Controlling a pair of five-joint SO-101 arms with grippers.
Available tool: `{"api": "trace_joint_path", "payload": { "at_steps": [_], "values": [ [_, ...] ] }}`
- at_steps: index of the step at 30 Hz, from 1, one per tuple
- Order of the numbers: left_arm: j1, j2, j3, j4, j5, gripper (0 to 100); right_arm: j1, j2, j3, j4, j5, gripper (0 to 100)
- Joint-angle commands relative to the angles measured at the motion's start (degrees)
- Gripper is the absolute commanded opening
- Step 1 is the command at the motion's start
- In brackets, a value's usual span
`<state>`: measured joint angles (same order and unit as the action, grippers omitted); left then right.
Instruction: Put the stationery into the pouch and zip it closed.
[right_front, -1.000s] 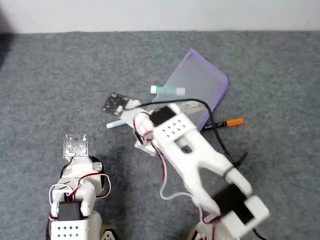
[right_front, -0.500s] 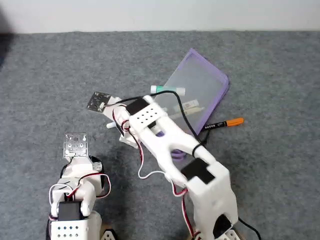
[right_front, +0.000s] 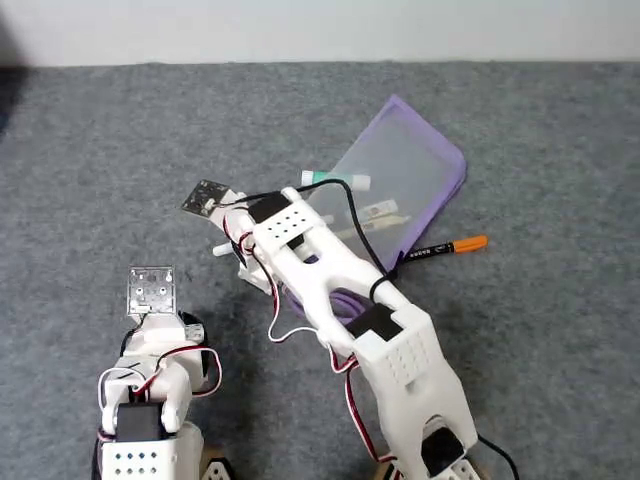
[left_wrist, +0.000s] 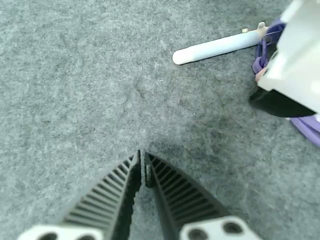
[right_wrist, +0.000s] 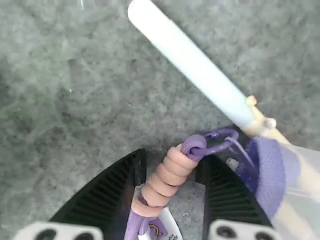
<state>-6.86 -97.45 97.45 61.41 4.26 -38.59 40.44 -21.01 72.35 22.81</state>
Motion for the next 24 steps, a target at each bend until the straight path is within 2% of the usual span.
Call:
{"api": "trace_joint_path", "payload": {
  "at_steps": [1,2,16,24],
  "values": [
    [0.0,-0.6,-0.7,0.4,0.4,1,-0.1,0.9,-3.4,2.9,-0.1,4.0],
    [0.0,-0.6,-0.7,0.4,0.4,1,-0.4,1.5,-4.2,4.4,-0.1,0.9],
    [0.0,-0.6,-0.7,0.4,0.4,1,-2.2,1.5,-16.9,30.3,-0.4,0.9],
    [0.0,-0.6,-0.7,0.4,0.4,1,-3.9,-11.0,-15.2,30.7,-0.5,0.9]
  ]
}}
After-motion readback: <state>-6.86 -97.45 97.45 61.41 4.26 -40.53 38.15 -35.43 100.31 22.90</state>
